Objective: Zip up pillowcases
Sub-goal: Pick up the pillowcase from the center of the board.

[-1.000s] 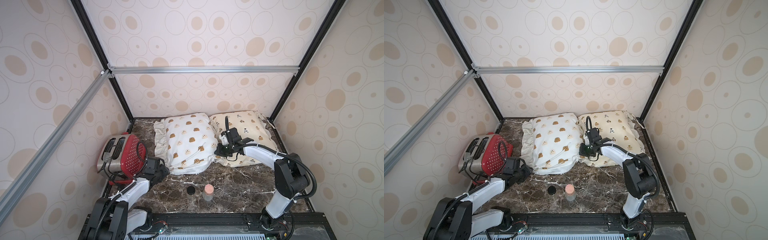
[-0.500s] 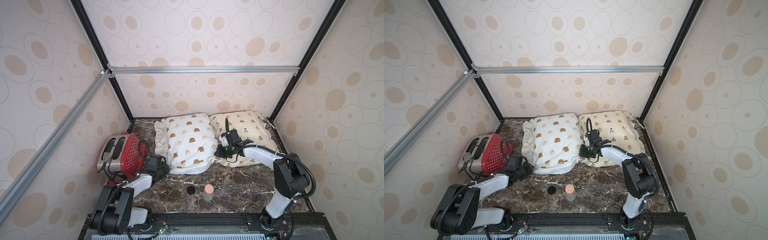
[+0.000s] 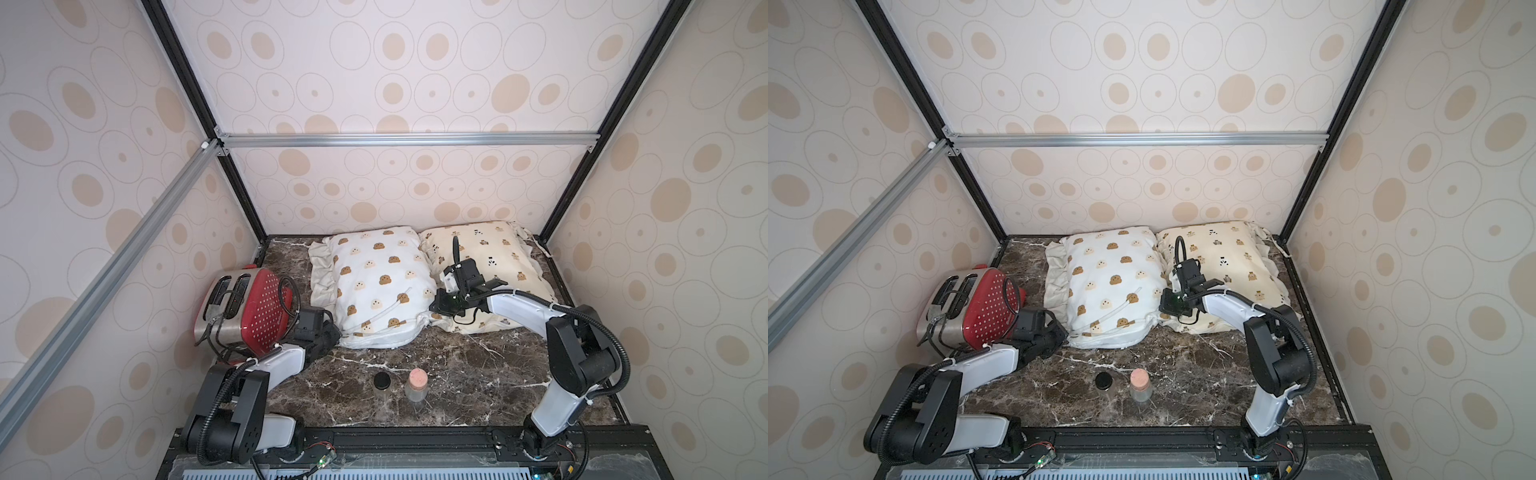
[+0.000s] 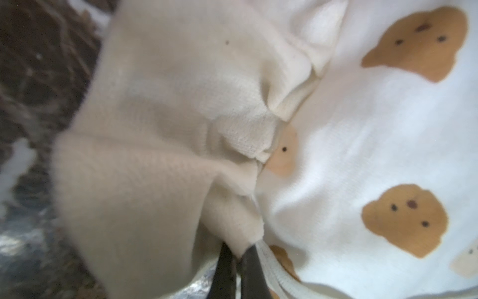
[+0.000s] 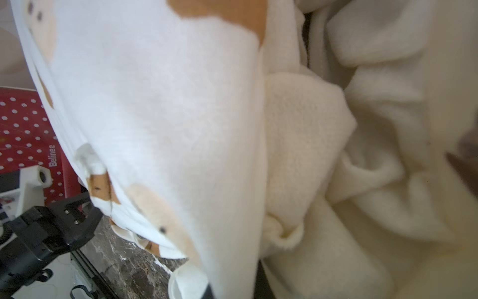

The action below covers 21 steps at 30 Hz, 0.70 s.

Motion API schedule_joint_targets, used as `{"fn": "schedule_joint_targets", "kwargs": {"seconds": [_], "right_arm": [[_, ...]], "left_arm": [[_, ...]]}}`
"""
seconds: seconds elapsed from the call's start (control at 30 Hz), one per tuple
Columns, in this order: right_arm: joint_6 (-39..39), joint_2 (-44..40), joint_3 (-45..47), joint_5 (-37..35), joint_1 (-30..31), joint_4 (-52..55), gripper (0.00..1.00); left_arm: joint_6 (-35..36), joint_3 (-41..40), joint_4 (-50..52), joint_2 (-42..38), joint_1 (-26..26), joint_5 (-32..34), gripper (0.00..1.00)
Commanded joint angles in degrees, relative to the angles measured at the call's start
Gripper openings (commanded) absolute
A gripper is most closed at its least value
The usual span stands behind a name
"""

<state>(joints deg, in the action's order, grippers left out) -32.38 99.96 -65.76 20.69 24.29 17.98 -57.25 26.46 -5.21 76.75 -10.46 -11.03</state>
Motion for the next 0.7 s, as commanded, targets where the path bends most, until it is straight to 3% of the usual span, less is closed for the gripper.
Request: {"fn": "schedule_joint_targets", "kwargs": {"seconds": [0.0,0.13,0.33,0.67], "right_arm": [[0.17,-1.86,-0.01,-0.51,-0.20,2.13,0.24],[0.80,-5.23,-0.68,-2.78,-0.11,5.62,0.40],[0.60,-10.25,-2.49,-5.42,4.88,9.61,0.53],[-5.92,-5.39,-7.00,-3.08,22.30,6.59,0.53]], "left_arm": [[3.04,3.05,1.03,-2.56,-0.27,-1.60,0.00],[5.40,5.08,6.49,-6.60,-0.29,-0.86,0.00],[9.74,10.62,17.79,-10.44,-0.27,-1.72,0.00],[7.63,12.22,22.93,-15.26,-0.31,-6.58,0.00]]}}
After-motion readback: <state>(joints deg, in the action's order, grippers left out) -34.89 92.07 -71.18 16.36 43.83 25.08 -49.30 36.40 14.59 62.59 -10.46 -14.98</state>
